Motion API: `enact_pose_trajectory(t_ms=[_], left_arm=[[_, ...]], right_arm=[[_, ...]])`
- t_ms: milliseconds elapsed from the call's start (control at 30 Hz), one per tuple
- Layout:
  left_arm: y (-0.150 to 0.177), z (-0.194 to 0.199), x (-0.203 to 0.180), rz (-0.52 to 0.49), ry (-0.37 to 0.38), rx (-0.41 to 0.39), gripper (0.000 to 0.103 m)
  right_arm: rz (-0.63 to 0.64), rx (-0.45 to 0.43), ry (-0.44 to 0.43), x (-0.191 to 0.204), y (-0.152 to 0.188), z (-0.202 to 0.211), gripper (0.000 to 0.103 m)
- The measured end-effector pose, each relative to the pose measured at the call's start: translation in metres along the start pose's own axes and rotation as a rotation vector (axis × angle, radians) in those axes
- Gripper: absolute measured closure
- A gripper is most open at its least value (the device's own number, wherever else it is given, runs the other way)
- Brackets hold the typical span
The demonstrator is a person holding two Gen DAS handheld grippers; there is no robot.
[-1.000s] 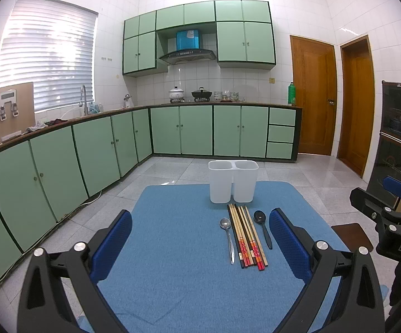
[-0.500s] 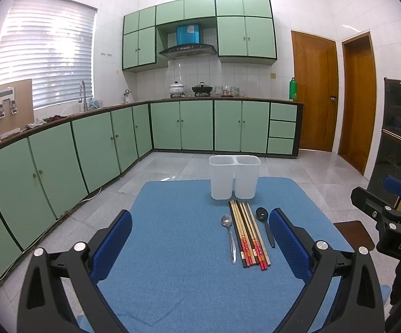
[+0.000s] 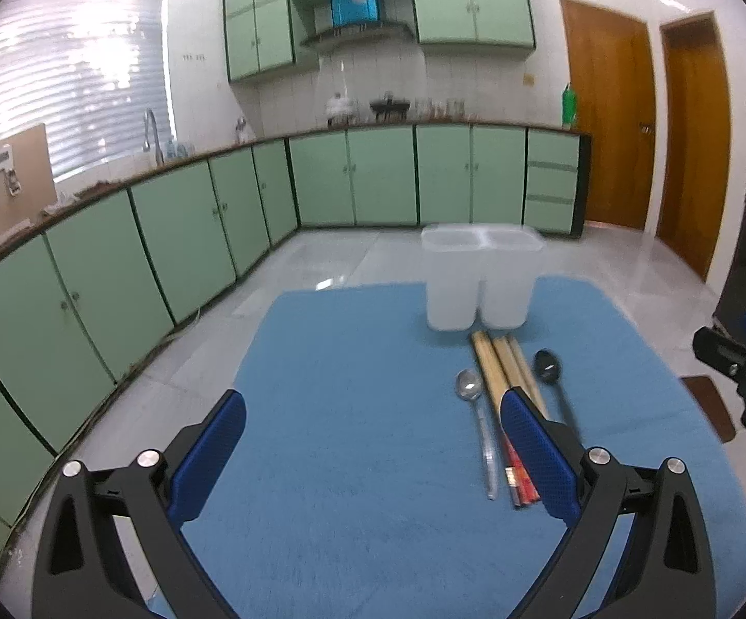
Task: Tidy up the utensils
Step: 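Grasp the metal spoon with the left tool while the right tool grasps the black spoon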
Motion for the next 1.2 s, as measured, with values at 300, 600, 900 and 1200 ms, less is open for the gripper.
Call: enact_pose_trajectory(t_ms=[300,600,900,1200], left_arm=[[0.011,-0.097,-0.01,-0.024,-0.01,0.147,0.007],[0.025,-0.16,-0.009,-0.013,-0.025,0.247,0.011],[0.03,-0.178,-0.005,-0.004,-0.014,0.274,0.011],[0.027,-0.185,-0.021,-0.007,0.041,0.282,0.011]], right_arm=[[0.019,0.137,-0.031,0.008,0.003,-0.103,0.012],[-0.017,0.284,-0.068,0.012,0.019,-0.172,0.034],[-0.023,0.337,-0.071,0.021,0.019,-0.206,0.049],[0.011,0.34,-0.087,0.025,0.016,-0.207,0.071]])
Point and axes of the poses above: each gripper's, at about its wrist camera, not at the fingertips, and z roughly against the way its jaws point, x to its left, y to its underside, the point moved 6 cm from there along -z, roughly the way its jaws point, and after that the axes turned 7 degrees about z, right-handed, at the moved point
